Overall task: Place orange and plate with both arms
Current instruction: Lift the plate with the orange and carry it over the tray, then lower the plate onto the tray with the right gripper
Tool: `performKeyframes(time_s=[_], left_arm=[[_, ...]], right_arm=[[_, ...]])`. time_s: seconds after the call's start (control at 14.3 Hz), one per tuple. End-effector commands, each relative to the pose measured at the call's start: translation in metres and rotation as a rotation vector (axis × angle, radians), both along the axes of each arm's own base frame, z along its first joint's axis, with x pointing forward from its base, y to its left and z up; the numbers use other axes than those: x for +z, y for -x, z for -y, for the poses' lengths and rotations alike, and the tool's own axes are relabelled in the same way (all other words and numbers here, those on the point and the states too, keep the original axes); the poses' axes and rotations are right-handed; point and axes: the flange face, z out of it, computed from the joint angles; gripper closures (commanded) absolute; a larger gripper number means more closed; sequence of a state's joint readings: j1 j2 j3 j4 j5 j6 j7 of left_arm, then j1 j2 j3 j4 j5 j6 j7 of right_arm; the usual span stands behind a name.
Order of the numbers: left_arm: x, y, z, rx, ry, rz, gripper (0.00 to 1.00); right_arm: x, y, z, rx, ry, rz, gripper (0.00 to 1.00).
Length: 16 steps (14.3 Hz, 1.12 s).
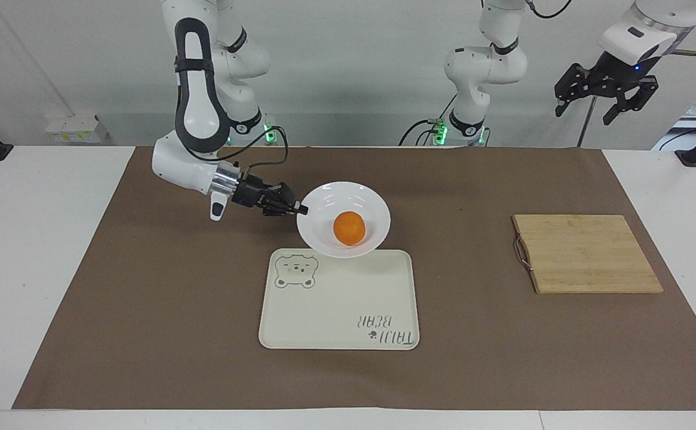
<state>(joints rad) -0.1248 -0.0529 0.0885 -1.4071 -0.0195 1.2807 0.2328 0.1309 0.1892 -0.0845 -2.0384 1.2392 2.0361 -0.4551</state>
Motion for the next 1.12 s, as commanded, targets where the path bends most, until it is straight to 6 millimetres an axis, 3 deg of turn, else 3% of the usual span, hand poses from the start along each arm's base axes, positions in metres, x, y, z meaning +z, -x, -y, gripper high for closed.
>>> performKeyframes(time_s=[0.0,0.21,0.42,0.56,0.84,1.05], left_arm=[[0.001,0.007,-0.004,-0.004,-0.009,0.003,0.0],[0.0,0.006,-0.004,-0.004,-0.009,0.002,0.0],[0.001,0.007,-0.004,-0.004,-0.009,0.003,0.0],[0.0,0.006,-0.004,-0.004,-0.009,0.002,0.0],[0.001,0.007,-0.004,-0.004,-0.009,0.003,0.0],[0.0,0.006,-0.003,-0.006,-0.009,0.002,0.0]], right_arm=[[0.004,-0.035,0.017,-0.011,-0.019,0.0,1.0],[-0.009,-0.077,0.022,-0.049,-0.022,-0.009,1.0],[-0.009,-0.099,0.013,-0.091,-0.024,-0.056,1.0],[-0.025,-0.103,0.011,-0.121,-0.035,-0.078,1.0],[-0.049,-0.103,-0.035,-0.098,-0.016,-0.088,1.0],[-0.061,-0.097,-0.048,-0.057,-0.007,-0.078,1.0]])
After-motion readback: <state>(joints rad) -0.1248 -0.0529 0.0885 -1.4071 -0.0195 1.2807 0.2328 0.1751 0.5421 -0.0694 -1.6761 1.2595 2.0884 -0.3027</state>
